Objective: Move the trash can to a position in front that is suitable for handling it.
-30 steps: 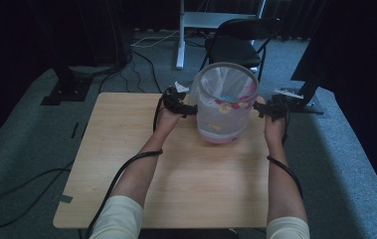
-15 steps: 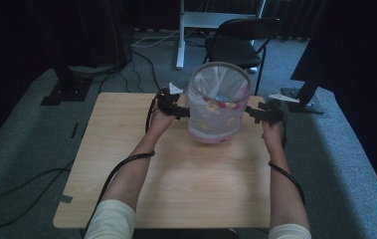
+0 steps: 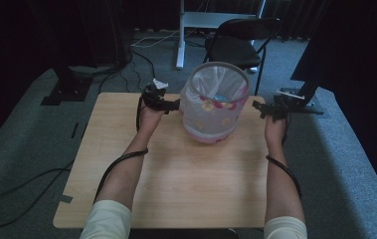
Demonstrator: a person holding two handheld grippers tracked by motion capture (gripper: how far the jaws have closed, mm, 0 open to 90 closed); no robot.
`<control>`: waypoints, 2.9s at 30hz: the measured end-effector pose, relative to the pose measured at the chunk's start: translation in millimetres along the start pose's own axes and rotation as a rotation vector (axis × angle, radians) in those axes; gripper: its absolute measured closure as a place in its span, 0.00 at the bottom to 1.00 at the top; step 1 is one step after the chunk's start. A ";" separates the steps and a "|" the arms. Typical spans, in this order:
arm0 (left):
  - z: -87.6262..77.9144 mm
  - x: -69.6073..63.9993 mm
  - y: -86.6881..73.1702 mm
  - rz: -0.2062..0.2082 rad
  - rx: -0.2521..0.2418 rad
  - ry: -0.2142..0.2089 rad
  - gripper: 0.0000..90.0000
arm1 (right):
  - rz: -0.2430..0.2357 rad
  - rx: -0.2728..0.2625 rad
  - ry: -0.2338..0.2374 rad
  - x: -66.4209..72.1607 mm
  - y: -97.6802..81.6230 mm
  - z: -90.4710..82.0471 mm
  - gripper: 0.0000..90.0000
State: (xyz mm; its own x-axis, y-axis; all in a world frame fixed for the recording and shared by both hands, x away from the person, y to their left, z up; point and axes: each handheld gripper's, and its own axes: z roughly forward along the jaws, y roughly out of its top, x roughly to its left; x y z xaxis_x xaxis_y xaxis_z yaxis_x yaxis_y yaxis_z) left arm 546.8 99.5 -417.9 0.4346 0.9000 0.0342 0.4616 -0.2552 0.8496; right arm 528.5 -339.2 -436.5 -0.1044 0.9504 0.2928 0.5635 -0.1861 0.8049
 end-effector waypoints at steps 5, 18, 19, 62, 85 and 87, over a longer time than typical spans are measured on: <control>6.6 -4.9 14.0 0.009 0.009 0.012 0.01 | 0.001 -0.011 -0.009 12.3 16.9 5.8 0.14; 19.2 -23.7 27.5 0.024 0.016 -0.028 0.01 | 0.024 -0.050 0.149 30.7 40.8 17.0 0.14; 18.7 -23.2 27.2 0.022 0.013 -0.036 0.01 | 0.020 -0.048 0.150 30.5 41.0 16.8 0.14; -83.7 27.0 -36.8 0.095 0.026 0.000 0.05 | -0.214 0.011 0.391 115.4 -2.6 -5.8 0.15; -50.9 43.4 -35.2 -0.039 -0.004 0.024 0.01 | -0.161 0.028 0.326 114.3 4.2 28.2 0.13; -50.3 41.8 -34.2 -0.033 0.002 0.014 0.01 | -0.172 0.031 0.339 117.6 5.1 28.9 0.13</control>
State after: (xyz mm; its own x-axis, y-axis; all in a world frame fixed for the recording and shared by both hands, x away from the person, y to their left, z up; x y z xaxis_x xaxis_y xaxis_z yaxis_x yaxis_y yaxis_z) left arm 510.3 163.6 -419.0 0.4085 0.9127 0.0136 0.4772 -0.2263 0.8492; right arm 542.7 -221.1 -412.9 -0.4617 0.8299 0.3133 0.5380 -0.0189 0.8427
